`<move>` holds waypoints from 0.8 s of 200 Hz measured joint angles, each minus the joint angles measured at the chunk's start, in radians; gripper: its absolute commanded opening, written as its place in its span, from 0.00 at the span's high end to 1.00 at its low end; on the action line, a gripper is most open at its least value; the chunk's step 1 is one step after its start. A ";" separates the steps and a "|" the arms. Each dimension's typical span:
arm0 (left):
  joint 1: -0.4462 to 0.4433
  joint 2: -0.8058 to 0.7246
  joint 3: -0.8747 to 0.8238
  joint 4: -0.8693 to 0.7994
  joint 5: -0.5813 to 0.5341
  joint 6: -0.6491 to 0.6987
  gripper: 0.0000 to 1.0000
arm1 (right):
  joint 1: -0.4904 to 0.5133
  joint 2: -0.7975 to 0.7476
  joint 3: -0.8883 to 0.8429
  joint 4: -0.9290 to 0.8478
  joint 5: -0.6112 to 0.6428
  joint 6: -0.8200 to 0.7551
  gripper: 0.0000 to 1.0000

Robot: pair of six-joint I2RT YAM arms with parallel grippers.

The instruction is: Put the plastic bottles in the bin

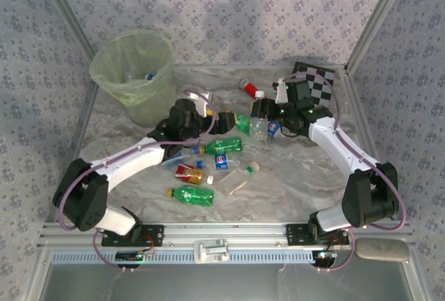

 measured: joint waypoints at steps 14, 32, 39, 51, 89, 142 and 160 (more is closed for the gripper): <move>-0.025 0.027 -0.003 0.045 0.022 -0.020 0.01 | -0.015 0.000 -0.021 0.064 -0.034 0.064 0.49; -0.058 0.060 -0.004 0.084 0.049 -0.037 0.01 | -0.027 0.000 -0.045 0.143 -0.072 0.134 0.49; -0.069 0.073 -0.004 0.093 0.060 -0.043 0.01 | -0.028 0.000 -0.054 0.170 -0.085 0.156 0.49; -0.084 0.097 -0.003 0.108 0.076 -0.049 0.01 | -0.028 0.000 -0.068 0.208 -0.106 0.191 0.49; -0.093 0.181 0.054 0.106 0.116 -0.052 0.01 | -0.028 -0.002 -0.092 0.276 -0.156 0.254 0.49; -0.094 0.223 0.116 0.107 0.140 -0.053 0.06 | -0.028 -0.016 -0.102 0.304 -0.193 0.277 0.49; -0.093 0.229 0.117 0.107 0.148 -0.060 0.15 | -0.029 -0.016 -0.102 0.308 -0.197 0.277 0.49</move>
